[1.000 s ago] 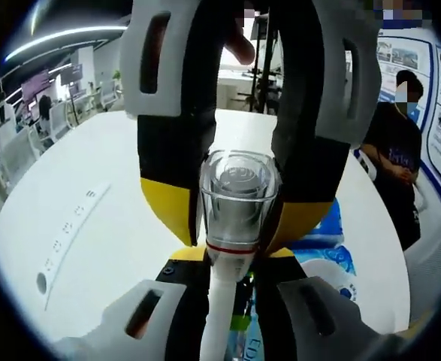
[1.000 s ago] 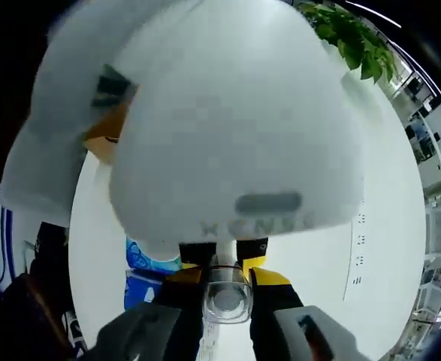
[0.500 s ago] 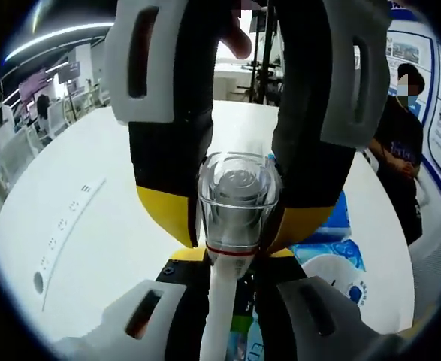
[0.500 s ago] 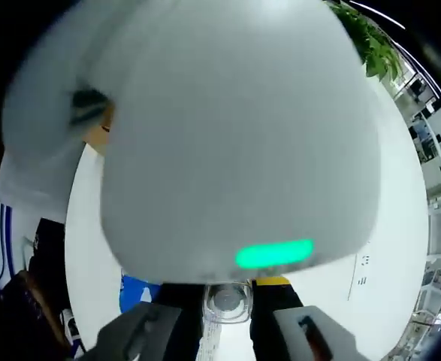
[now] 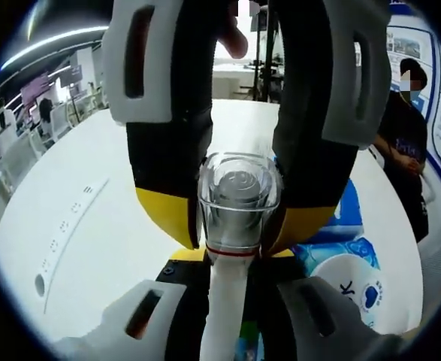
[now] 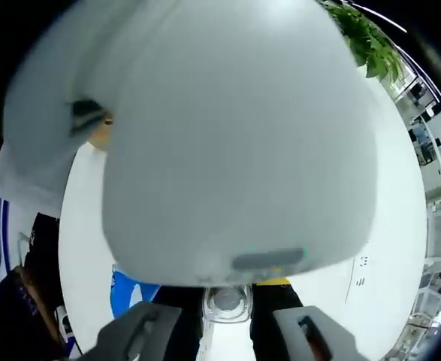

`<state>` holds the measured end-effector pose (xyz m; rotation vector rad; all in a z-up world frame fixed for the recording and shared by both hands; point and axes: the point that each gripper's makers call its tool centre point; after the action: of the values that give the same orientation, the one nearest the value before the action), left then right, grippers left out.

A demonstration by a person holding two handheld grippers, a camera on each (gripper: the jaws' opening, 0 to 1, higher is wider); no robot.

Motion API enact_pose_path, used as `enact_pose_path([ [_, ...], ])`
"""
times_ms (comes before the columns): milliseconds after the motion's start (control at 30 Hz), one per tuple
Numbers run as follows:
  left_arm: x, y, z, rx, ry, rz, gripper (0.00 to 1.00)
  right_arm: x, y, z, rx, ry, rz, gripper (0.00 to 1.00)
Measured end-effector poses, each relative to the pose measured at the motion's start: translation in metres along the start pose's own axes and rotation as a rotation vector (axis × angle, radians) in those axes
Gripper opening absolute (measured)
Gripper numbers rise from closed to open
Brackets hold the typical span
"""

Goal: Operate the shoe box by opening the lid, removing the specified soft item, and placing it in the target area until the item is outside and the box remains undamaged.

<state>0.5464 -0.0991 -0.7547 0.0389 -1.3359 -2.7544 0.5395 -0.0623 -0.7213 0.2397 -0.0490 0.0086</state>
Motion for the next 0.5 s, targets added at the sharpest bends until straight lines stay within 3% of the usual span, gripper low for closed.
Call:
enact_pose_path([
  [500, 0.0067, 0.0010, 0.0011, -0.004, -0.025, 0.037, 0.21, -0.0028, -0.0004, -0.0015, 0.003, 0.012, -0.020, 0.18],
])
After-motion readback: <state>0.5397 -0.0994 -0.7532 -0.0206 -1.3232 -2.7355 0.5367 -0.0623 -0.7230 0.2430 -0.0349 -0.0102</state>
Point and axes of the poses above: the point that each gripper's makers call its tool centre point, and the gripper's own axes: z roughly backward along the fingers, x roughly to its right, y roughly out of its top, and after that the axes turned 1 degree about x, right-handed
